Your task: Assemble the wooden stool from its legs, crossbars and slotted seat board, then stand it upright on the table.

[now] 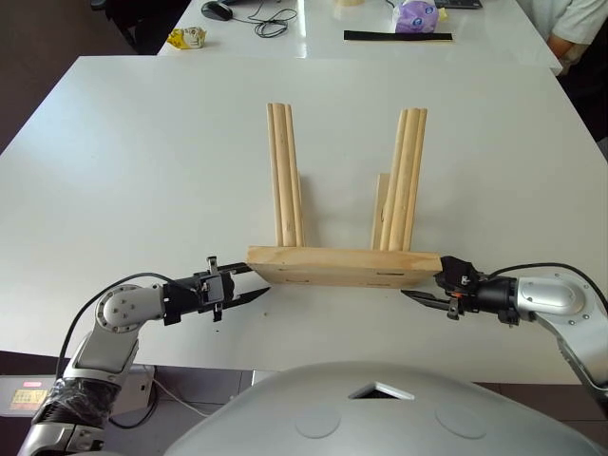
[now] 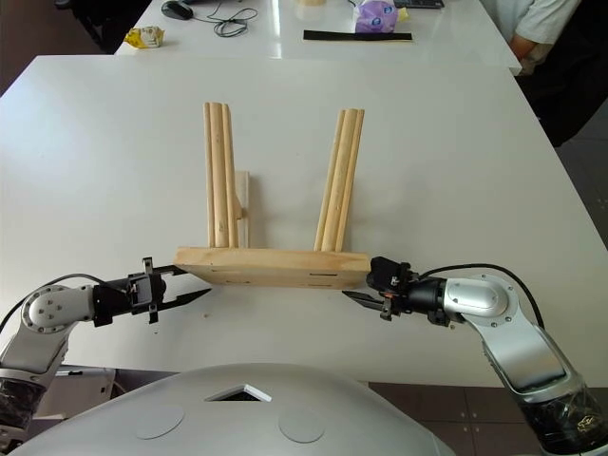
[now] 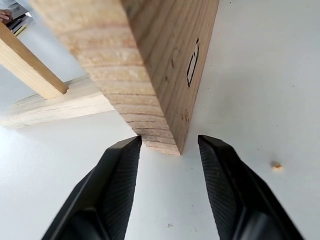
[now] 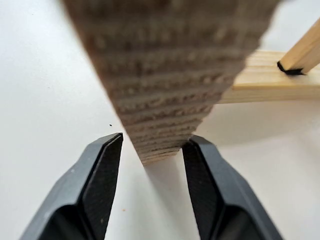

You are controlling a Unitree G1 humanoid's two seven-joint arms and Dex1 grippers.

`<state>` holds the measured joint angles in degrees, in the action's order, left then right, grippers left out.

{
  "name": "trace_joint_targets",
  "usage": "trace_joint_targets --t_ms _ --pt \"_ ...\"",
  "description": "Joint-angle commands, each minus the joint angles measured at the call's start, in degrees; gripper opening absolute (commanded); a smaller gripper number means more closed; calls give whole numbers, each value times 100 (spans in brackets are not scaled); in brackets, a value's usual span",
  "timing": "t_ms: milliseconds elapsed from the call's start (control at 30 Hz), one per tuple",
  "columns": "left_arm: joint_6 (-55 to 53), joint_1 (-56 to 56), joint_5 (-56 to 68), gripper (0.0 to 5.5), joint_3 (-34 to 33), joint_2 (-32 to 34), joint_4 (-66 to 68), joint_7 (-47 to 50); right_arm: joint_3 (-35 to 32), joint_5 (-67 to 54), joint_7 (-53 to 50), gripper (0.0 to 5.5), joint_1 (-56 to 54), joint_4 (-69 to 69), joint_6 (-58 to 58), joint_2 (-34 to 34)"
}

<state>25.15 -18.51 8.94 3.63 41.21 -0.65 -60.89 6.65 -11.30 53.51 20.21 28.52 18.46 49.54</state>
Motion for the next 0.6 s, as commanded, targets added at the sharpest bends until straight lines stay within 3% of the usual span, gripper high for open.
trace_joint_targets --t_ms 33,167,433,600 --pt "-137 56 -92 273 191 -91 -111 133 61 55 120 213 -210 -106 -107 60" --pt "-293 167 -46 330 189 -146 -45 289 84 106 214 213 -315 -224 -189 92" --pt "-505 268 253 330 -145 43 164 215 39 219 339 213 -346 -411 -409 169" --pt "-479 304 206 330 3 50 167 55 117 277 315 213 -362 -408 -430 115"
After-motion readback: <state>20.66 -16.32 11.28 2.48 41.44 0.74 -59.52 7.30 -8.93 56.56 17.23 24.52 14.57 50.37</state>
